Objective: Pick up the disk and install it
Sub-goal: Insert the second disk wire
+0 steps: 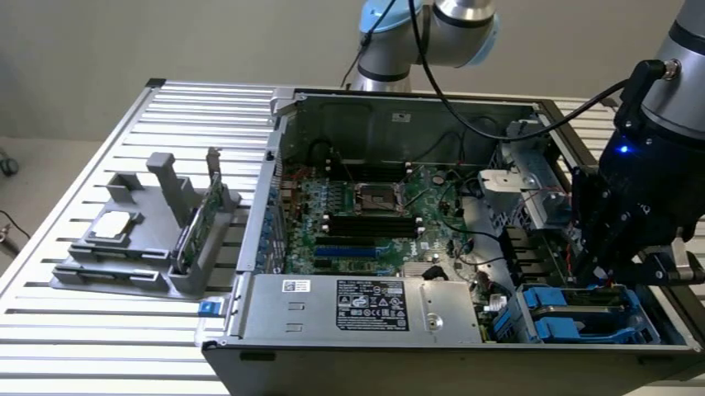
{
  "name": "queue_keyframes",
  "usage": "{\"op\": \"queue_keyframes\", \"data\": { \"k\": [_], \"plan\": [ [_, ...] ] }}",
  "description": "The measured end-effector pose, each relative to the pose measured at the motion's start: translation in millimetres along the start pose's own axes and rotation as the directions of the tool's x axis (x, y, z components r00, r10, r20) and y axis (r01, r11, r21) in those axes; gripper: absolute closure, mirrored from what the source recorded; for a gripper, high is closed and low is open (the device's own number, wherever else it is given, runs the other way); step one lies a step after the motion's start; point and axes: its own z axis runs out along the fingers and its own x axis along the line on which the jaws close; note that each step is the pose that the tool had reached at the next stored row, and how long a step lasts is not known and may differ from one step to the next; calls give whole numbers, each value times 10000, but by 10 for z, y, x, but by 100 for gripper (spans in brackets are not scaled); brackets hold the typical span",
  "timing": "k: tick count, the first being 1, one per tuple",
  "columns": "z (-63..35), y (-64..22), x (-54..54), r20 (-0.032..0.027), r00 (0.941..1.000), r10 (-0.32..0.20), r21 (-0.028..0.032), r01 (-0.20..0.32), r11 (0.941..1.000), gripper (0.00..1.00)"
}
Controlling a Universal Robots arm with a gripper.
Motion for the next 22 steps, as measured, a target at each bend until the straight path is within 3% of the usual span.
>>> {"op": "queue_keyframes", "data": {
  "k": [8,14,22],
  "plan": [
    [63,-7,-26,-31,10000,2,-1,-2,10000,83],
    [86,-6,-60,-147,9999,12,-6,-12,10000,83],
    [102,6,-73,-253,9997,23,-11,-23,10000,83]
  ]
}}
